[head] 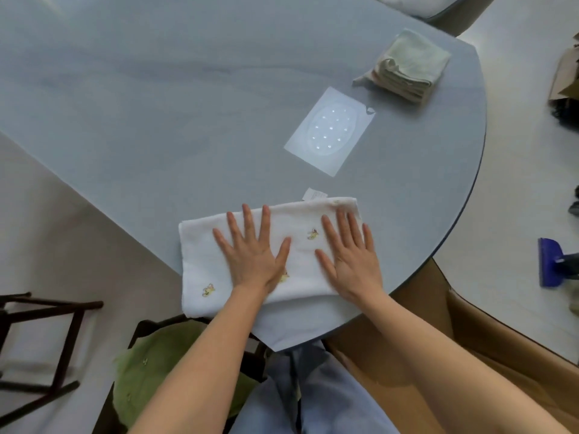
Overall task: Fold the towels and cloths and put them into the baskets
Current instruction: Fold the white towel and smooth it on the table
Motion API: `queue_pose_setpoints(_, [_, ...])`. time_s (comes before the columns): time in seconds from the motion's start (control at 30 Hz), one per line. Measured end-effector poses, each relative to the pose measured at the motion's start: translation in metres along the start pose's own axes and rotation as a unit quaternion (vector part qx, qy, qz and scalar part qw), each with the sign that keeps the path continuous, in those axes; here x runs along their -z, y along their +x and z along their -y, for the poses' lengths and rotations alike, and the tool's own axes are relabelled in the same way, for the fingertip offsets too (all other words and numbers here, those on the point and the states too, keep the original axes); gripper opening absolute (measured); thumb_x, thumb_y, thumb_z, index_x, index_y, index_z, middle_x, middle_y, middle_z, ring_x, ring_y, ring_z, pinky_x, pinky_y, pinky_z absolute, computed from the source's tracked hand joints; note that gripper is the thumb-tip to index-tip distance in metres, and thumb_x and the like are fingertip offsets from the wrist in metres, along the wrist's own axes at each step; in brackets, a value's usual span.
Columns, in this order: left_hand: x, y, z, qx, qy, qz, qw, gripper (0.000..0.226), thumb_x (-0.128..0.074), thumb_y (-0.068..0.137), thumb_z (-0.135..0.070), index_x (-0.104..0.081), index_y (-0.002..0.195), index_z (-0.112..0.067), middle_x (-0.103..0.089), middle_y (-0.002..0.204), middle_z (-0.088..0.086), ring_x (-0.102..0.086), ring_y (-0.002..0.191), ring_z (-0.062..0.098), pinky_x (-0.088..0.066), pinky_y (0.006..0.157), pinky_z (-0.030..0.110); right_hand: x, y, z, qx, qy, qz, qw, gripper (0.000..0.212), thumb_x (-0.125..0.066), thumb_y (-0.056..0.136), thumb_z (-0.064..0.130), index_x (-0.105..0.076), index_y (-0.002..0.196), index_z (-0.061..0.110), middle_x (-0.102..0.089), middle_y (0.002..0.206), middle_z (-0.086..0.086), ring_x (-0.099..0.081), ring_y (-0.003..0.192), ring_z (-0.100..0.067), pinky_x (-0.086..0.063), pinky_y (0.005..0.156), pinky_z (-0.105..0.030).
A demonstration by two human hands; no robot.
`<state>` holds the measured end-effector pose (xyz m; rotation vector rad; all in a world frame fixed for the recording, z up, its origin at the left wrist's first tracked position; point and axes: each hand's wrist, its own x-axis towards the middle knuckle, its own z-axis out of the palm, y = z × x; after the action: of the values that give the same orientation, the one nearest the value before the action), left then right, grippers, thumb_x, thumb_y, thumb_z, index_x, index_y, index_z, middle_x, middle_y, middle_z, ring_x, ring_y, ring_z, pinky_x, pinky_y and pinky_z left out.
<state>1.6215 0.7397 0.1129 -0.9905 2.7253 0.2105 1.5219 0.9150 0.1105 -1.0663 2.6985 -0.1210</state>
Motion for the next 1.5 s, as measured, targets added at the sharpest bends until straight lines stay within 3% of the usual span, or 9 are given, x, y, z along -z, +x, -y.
queue_pose_setpoints(0.17, [0.008,-0.007,0.033,0.053,-0.031,-0.013,0.998,0.069,-0.014,0.096,-0.058,-0.004,0.154,-0.022,0.005,0.161,0.012,0.007,0.148,0.030,0.008,0.114,0.061,0.006,-0.008,0.011,-0.030,-0.007,-0.021,0.999,0.065,-0.013,0.099,0.052,0.002,0.154,0.020,0.012,0.160,-0.008,0.016,0.147,-0.019,0.012,0.118,-0.037])
queue_pose_setpoints(0.27, [0.020,-0.022,0.066,0.142,-0.105,-0.077,0.981,0.060,-0.042,0.097,-0.043,-0.029,0.148,-0.014,-0.021,0.155,0.015,-0.020,0.143,0.034,-0.009,0.114,0.056,0.012,0.005,0.057,0.038,0.008,-0.047,0.998,0.060,-0.020,0.101,0.042,-0.007,0.154,0.016,0.001,0.161,-0.005,0.006,0.148,-0.019,0.007,0.119,-0.037])
queue_pose_setpoints(0.37, [0.028,-0.041,0.081,0.223,-0.208,-0.082,0.949,0.052,-0.054,0.094,-0.037,-0.039,0.134,-0.008,-0.041,0.138,0.015,-0.044,0.124,0.034,-0.038,0.099,0.047,0.008,0.022,0.095,0.043,0.027,-0.028,0.998,0.062,-0.012,0.099,0.043,-0.005,0.154,0.016,0.001,0.161,-0.004,0.009,0.147,-0.017,0.011,0.118,-0.035])
queue_pose_setpoints(0.53, [0.028,-0.059,0.089,0.269,-0.231,-0.025,0.935,0.050,-0.045,0.096,-0.047,-0.037,0.127,-0.008,-0.043,0.127,0.012,-0.053,0.110,0.032,-0.050,0.079,0.045,-0.009,0.032,0.116,0.024,0.041,0.005,0.999,0.069,0.001,0.091,0.052,0.007,0.152,0.020,0.012,0.160,-0.003,0.017,0.146,-0.017,0.017,0.116,-0.034])
queue_pose_setpoints(0.67, [0.024,-0.060,0.087,0.303,-0.310,0.007,0.901,0.047,-0.036,0.098,-0.051,-0.036,0.118,-0.008,-0.053,0.118,0.015,-0.060,0.094,0.036,-0.043,0.065,0.036,-0.017,0.028,0.119,0.037,0.011,-0.002,0.999,0.068,-0.003,0.093,0.055,0.013,0.150,0.021,0.019,0.157,-0.003,0.019,0.145,-0.019,0.015,0.117,-0.037])
queue_pose_setpoints(0.87, [0.032,-0.039,0.114,0.329,-0.279,0.081,0.898,0.074,-0.022,0.092,-0.068,-0.063,0.098,-0.007,-0.066,0.097,0.009,-0.061,0.088,0.030,-0.049,0.076,0.037,-0.020,0.028,0.117,0.054,-0.004,0.004,0.999,0.068,-0.006,0.095,0.056,0.015,0.150,0.021,0.020,0.158,-0.002,0.021,0.145,-0.020,0.010,0.119,-0.040])
queue_pose_setpoints(1.0, [0.035,-0.029,0.101,0.338,-0.366,0.084,0.863,0.061,-0.032,0.097,-0.057,-0.060,0.110,-0.004,-0.062,0.112,0.012,-0.058,0.104,0.033,-0.044,0.082,0.037,-0.021,0.027,0.117,0.072,0.006,0.001,0.997,0.067,-0.006,0.096,0.053,0.013,0.151,0.021,0.019,0.158,-0.001,0.019,0.146,-0.021,0.012,0.118,-0.039])
queue_pose_setpoints(1.27, [0.029,-0.045,0.104,0.202,-0.223,-0.004,0.954,0.033,-0.021,0.104,-0.039,-0.039,0.095,-0.013,-0.065,0.097,0.013,-0.059,0.083,0.034,-0.043,0.067,0.038,-0.021,0.018,0.118,-0.009,0.061,-0.034,0.998,0.062,-0.006,0.094,0.038,0.008,0.152,0.018,0.012,0.159,0.001,0.015,0.146,-0.011,0.016,0.117,-0.031])
queue_pose_setpoints(1.5, [0.017,-0.063,0.108,0.234,-0.230,-0.007,0.945,0.032,-0.020,0.103,-0.041,-0.036,0.094,-0.015,-0.062,0.084,0.010,-0.052,0.070,0.030,-0.043,0.063,0.037,-0.025,0.020,0.119,0.041,0.020,-0.038,0.998,0.062,-0.014,0.095,0.032,-0.002,0.154,0.019,0.004,0.161,-0.002,0.007,0.148,-0.016,0.009,0.119,-0.036])
